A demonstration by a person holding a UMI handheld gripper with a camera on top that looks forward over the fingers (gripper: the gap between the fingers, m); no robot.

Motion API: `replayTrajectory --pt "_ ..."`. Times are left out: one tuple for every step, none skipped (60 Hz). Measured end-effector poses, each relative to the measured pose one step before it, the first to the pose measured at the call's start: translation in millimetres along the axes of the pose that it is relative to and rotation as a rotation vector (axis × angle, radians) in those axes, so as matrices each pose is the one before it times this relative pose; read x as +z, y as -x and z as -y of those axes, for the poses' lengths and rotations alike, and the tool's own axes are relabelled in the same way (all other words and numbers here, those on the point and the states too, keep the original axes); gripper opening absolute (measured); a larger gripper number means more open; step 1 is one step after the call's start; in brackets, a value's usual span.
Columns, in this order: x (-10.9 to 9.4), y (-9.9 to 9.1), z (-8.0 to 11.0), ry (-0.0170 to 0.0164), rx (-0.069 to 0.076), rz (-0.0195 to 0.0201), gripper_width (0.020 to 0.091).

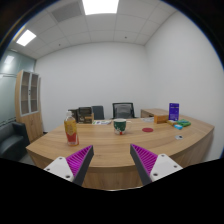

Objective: Pour water

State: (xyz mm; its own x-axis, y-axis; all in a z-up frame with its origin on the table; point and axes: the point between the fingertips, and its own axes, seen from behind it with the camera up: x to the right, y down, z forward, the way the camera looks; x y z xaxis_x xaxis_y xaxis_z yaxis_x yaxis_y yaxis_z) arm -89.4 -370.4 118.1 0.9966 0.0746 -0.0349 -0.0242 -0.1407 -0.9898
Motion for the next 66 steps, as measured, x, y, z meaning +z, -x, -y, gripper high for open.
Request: replayTrajectory --pt "0.17 -0.23 0.16 -0.00102 0.0013 -0.00063 0.0825" --pt "-0.01 -0.01 0.05 -0.00099 0.0013 0.00049 0.0824" --pt "-0.37 -0.02 -0.09 -0.00078 0.0009 0.00126 0.0821" --pt "-0.8 0.07 -0.24 -0.0001 0.0003 0.00144 0.0822" --pt "1.35 0.18 0.32 -0.00031 -0.0003 0.00077 0.0822" --pt "-1.52 0.68 -0.24 0.00019 -0.0002 0.00254 0.0824" --pt "-1.07 0.59 -0.12 -0.00029 -0.0005 0.00303 0.0825" --pt "-0.76 1.08 0.06 -0.00094 -0.0011 0.00376 0.0829" --pt "-0.54 1.09 -0.12 -0.00101 -0.0013 0.00409 0.0832" --pt "0.02 1.6 0.1 -0.00106 -0.0013 0.00365 0.0833" --pt "0.24 1.41 -0.2 -0.00035 -0.0011 0.00327 0.0833" --pt "0.2 1.79 -0.35 0.00026 -0.0009 0.00374 0.0834" --pt "0.13 2.33 -0.46 0.0001 -0.0012 0.00508 0.0833" --pt "0.91 3.1 -0.46 -0.00011 -0.0006 0.00624 0.0831" --pt "1.45 3.6 -0.8 0.00065 0.0008 0.00647 0.0833" --pt "1.48 4.9 -0.86 0.00091 0.0013 0.00708 0.0832" --pt "2.02 5.74 -0.68 0.00086 0.0019 0.00829 0.0832" --pt "2.26 5.76 -0.99 0.0001 0.0017 0.00972 0.0831" --pt "3.11 6.47 -0.56 -0.0003 0.0022 0.01037 0.0832" --pt "3.68 6.28 -0.84 -0.00017 0.0034 0.01009 0.0831" --pt "3.82 6.32 -0.56 0.00008 0.0043 0.00888 0.0832" --pt "4.72 7.08 -0.27 -0.00064 0.005 0.00851 0.0832" --pt "5.29 7.16 -0.46 0.00016 0.0052 0.00832 0.0831" --pt "5.55 7.11 -0.66 0.00076 0.0041 0.00854 0.0832" --pt "6.56 6.94 -1.14 0.00179 0.0034 0.00873 0.0831" --pt "6.68 7.77 -0.96 0.00222 0.0029 0.00938 0.0834" --pt "6.79 7.52 -0.49 0.00162 0.0015 0.01057 0.0832" --pt "7.3 8.37 -0.32 0.00039 0.0 0.01152 0.0832" --pt "7.89 7.94 0.34 -0.00069 -0.0004 0.01153 0.0834" --pt "6.74 7.71 0.47 0.00205 -0.001 0.01197 0.0833" --pt "8.4 7.1 -0.05 0.00052 -0.0021 0.00917 0.0832" --pt "10.17 7.52 -0.02 -0.00155 -0.0022 0.00734 0.0831" --pt "7.4 6.31 0.12 0.00471 -0.0034 0.00816 0.0832" --pt "10.16 6.09 -0.16 -0.00031 -0.0036 0.0043 0.0833" --pt "8.35 5.38 0.81 0.0044 -0.0051 0.00614 0.0833" --pt "9.09 5.67 0.07 0.00104 -0.0052 0.00432 0.0834" --pt "9.0 4.83 0.66 0.00077 -0.005 0.00242 0.0831" --pt "9.33 3.47 0.42 0.00131 -0.0045 -0.00088 0.0831" --pt "9.15 3.02 0.33 0.00223 -0.0062 -0.00277 0.0832" --pt "9.02 3.08 0.48 0.00214 -0.0081 -0.00213 0.0831" --pt "8.69 2.38 0.39 0.00221 -0.0096 -0.00395 0.083" --pt "8.24 1.73 0.31 0.00227 -0.0105 -0.00528 0.0829" --pt "8.52 0.99 0.34 0.00132 -0.011 -0.00562 0.0828" --pt "7.71 0.37 1.05 -0.00004 -0.0112 -0.00578 0.0829" --pt "7.86 0.67 1.42 -0.0014 -0.0095 -0.00599 0.0827" --pt "7.18 0.59 1.2 0.00008 -0.0083 -0.00652 0.0829" --pt "7.0 0.0 0.49 0.00304 -0.007 -0.00713 0.0828" --pt "6.92 0.03 -0.08 0.00549 -0.0045 -0.00601 0.0828" --pt "6.48 0.72 -0.77 0.00545 -0.002 -0.00376 0.083" --pt "6.11 0.86 -0.61 0.00496 0.001 -0.0008 0.0829" --pt "6.04 1.5 -0.7 0.004 0.0024 0.00094 0.083" --pt "5.34 0.82 -0.2 0.00314 0.0026 0.00228 0.083" --pt "4.93 1.41 -0.08 0.0036 0.0023 0.00282 0.0829" --pt "4.98 1.26 -0.57 0.0046 0.0011 0.00266 0.083" --pt "4.66 0.46 0.04 0.00406 0.0004 0.00212 0.0829" --pt "4.26 0.45 0.09 0.0029 -0.0006 0.00167 0.083" --pt "3.64 0.38 0.34 0.00119 -0.0001 0.00164 0.083" --pt "5.52 -1.13 0.1 -0.00191 0.0005 0.00345 0.083" --pt "3.78 0.64 0.69 -0.00229 0.0004 0.00235 0.083" --pt "3.21 0.12 1.61 -0.00287 0.0008 0.00128 0.0832" --pt "2.98 -0.28 1.19 -0.00195 0.0011 0.00002 0.083" --pt "2.57 -0.8 1.08 -0.00101 0.0012 -0.00196 0.083" --pt "2.41 -0.47 1.21 -0.00083 0.0 -0.00199 0.0831" --pt "2.38 0.67 0.93 -0.002 -0.0017 0.00062 0.0825" --pt "2.39 1.58 0.54 -0.00085 -0.0028 0.00482 0.0815" --pt "0.9 -2.88 0.1 0.00217 -0.0021 0.00589 0.0792"
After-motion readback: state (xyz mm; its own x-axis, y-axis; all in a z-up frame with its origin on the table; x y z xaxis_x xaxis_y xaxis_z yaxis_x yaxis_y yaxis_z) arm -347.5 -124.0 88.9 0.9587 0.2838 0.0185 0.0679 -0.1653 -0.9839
